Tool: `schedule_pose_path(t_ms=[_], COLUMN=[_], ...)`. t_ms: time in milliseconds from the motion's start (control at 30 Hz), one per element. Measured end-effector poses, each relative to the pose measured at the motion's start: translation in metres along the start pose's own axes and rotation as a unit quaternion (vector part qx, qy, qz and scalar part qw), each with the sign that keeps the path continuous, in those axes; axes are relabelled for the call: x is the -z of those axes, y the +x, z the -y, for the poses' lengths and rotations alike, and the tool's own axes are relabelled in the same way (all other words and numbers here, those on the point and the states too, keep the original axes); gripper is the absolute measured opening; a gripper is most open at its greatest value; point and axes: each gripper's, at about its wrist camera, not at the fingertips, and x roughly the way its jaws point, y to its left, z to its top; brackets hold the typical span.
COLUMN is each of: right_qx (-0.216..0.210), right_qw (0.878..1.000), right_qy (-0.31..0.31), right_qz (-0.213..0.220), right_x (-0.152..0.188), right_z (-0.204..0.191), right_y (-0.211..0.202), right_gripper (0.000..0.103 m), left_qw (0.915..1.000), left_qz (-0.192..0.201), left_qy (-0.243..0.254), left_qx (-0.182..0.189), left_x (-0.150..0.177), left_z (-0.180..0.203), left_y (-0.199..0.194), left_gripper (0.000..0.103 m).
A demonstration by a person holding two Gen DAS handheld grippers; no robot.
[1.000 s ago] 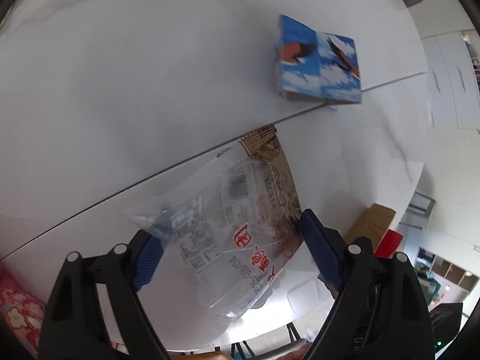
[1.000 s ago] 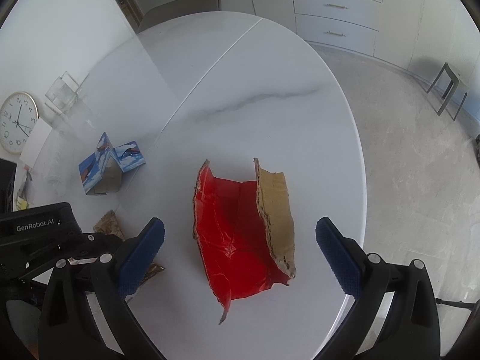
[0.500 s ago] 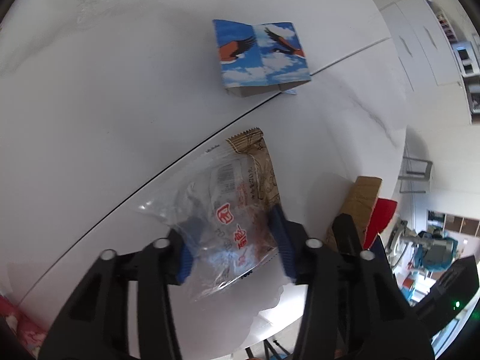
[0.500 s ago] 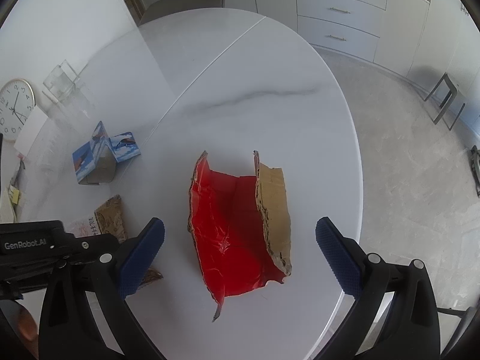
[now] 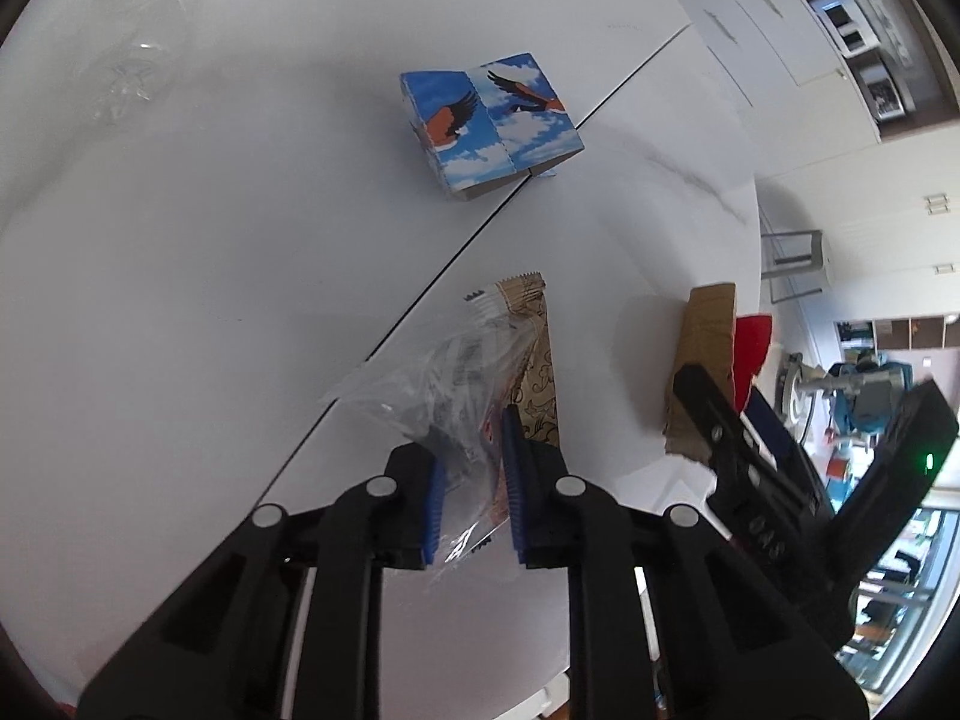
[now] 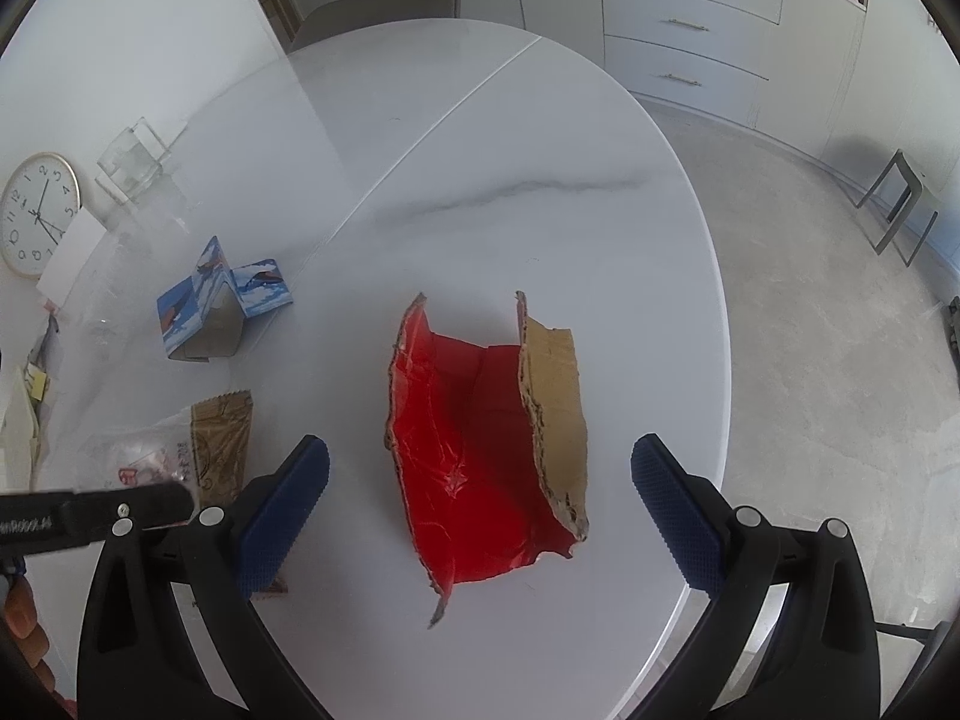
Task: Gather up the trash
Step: 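Grasp the clear plastic snack bag with the left tool while the right tool grasps the red-lined cardboard, then carry bag and cardboard over the wastebasket and open both tools to drop them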
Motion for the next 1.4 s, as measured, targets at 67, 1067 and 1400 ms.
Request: schedule_pose_path(t_ms=[67, 1067, 1400], right_qx=[-0.002, 0.051, 0.098], right_qw=[1.0, 0.997, 0.992], right_qy=[0.002, -0.035, 0.038], right_qz=[0.001, 0.041, 0.068], right_x=[-0.002, 0.049, 0.154], right_z=[-0.002, -0.063, -0.033], right_y=[0.001, -0.106, -0.194], right_gripper=[0.1, 0.039, 0.039], left_qw=[0.9999, 0.9824, 0.9546], left_qz=[0.005, 0.082, 0.026], left_qy=[0.012, 0.167, 0.293], left_qx=[0.0, 0.017, 0.044], left_x=[0.003, 0.097, 0.169], left_z=[0.0, -0.031, 0.036], left_y=[-0.002, -0.104, -0.083], left_gripper=[0.017, 0.017, 0.017])
